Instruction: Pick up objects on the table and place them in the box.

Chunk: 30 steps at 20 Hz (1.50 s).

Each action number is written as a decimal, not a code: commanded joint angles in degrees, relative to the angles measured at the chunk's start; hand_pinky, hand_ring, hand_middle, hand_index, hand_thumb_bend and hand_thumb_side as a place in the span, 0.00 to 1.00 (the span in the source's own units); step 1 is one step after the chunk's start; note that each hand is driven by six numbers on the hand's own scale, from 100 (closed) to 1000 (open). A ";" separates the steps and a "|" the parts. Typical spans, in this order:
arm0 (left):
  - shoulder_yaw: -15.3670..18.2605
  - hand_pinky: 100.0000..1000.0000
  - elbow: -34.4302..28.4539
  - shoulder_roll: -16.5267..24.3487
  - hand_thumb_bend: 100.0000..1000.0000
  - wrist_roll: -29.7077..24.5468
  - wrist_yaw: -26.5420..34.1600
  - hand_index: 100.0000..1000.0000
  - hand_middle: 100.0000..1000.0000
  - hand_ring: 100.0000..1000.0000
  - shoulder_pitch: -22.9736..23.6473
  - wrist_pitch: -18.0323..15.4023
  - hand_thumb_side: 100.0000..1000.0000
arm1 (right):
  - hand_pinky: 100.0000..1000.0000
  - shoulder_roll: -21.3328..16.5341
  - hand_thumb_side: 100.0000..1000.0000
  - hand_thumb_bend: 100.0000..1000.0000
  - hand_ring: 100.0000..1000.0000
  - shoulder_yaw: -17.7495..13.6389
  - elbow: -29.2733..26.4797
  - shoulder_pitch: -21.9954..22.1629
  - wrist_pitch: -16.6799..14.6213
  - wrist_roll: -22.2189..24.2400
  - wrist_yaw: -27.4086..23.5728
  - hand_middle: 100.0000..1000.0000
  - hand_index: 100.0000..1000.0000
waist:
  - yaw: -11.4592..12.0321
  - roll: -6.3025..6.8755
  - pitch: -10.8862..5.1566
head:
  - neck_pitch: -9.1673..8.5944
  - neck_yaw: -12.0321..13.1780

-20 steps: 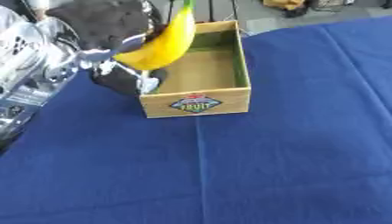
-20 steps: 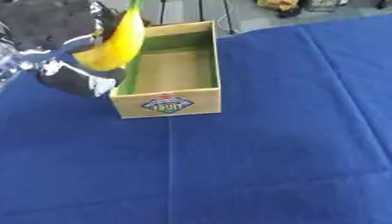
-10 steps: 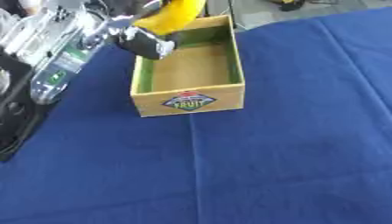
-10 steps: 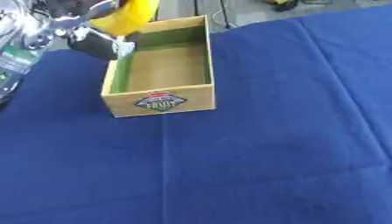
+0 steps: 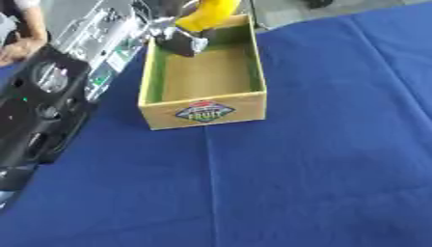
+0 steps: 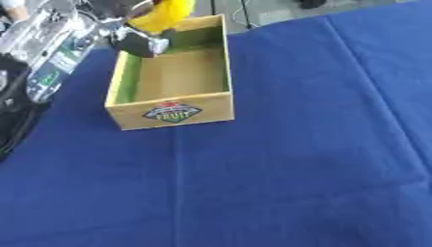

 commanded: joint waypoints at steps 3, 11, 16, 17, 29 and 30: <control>1.86 0.36 6.50 -2.59 0.00 4.07 -4.17 0.65 0.52 0.47 -0.96 -2.24 0.36 | 0.76 -0.71 0.88 0.00 0.69 -0.11 -0.95 -0.60 0.07 0.35 -0.67 0.58 0.77 | -0.12 -0.52 -0.95 | -0.76 0.19; 2.90 0.38 13.63 -4.42 0.03 8.80 -6.58 0.68 0.54 0.49 -0.87 -3.80 0.41 | 0.76 -0.55 0.88 0.00 0.69 -0.19 -0.95 -0.61 0.13 0.45 -0.80 0.58 0.77 | -0.10 -0.65 -0.93 | -0.69 -0.11; 3.30 0.57 16.01 -5.01 0.29 5.90 -8.72 0.88 0.76 0.72 -0.34 -2.64 0.59 | 0.76 -0.46 0.88 0.00 0.69 -0.25 -0.95 -0.40 0.13 0.37 -0.76 0.58 0.77 | 0.36 -0.94 -1.03 | -0.18 -0.35; 3.43 0.58 15.72 -4.98 0.35 5.36 -9.09 0.89 0.77 0.73 -0.33 -2.16 0.63 | 0.76 -0.47 0.88 0.00 0.69 -0.26 -0.95 -0.38 0.13 0.35 -0.76 0.58 0.77 | 0.47 -0.99 -1.08 | -0.10 -0.40; 6.61 0.46 3.57 -2.91 0.29 6.82 -3.95 0.83 0.69 0.62 0.96 3.81 0.64 | 0.76 -0.45 0.88 0.00 0.69 -0.68 -0.95 0.83 0.21 -0.18 -0.72 0.58 0.77 | 2.58 -2.15 -2.32 | 1.70 -0.74; 7.51 0.44 2.19 -2.82 0.24 7.63 -3.11 0.82 0.67 0.60 0.93 4.34 0.64 | 0.76 -0.45 0.88 0.00 0.69 -0.73 -0.95 0.95 0.19 -0.27 -0.72 0.58 0.77 | 2.89 -2.34 -2.46 | 1.90 -0.76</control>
